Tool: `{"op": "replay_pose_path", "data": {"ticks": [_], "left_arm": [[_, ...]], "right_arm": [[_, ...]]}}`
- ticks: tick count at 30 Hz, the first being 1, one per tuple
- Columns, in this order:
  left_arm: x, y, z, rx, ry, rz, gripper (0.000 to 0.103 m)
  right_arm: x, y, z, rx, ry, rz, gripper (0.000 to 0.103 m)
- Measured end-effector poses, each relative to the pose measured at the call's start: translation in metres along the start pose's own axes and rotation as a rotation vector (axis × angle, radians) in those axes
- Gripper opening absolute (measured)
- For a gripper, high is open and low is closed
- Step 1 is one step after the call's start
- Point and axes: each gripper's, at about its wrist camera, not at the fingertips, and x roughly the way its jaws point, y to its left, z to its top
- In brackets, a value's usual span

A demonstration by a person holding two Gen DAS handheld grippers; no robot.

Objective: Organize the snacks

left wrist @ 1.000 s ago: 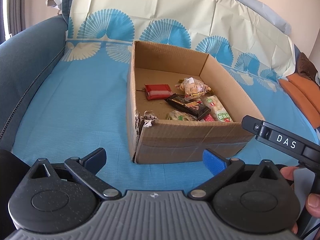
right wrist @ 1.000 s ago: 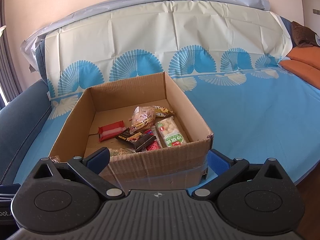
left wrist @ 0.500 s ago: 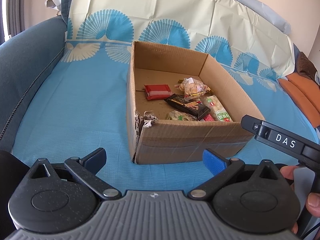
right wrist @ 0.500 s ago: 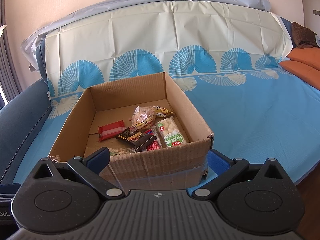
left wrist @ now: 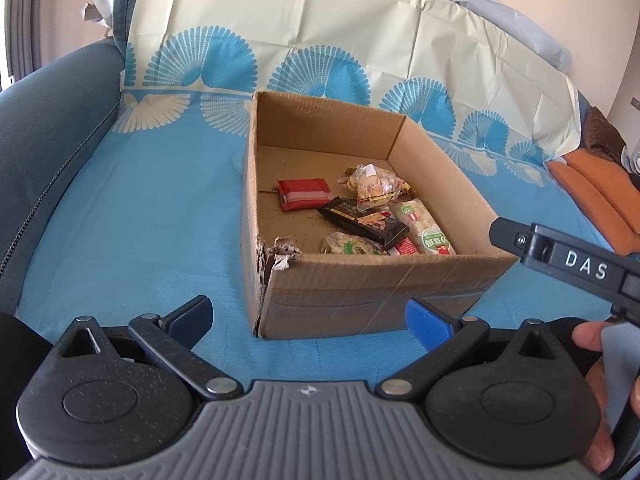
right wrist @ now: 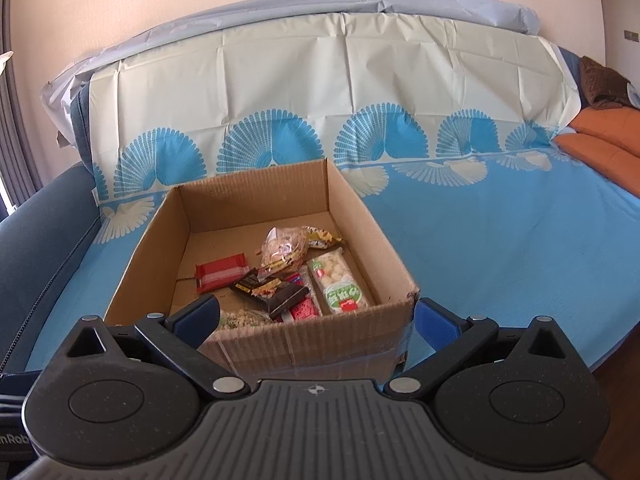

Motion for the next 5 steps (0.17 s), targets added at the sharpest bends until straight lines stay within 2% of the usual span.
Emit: {"op": "replay_pose_path", "data": {"ticks": [5], "left_arm": [[0.0,0.002,0.008,0.005,-0.04,-0.024,0.102]], "right_arm": [[-0.006,0.002,0.015,-0.003,-0.015,-0.004,0.102]]}}
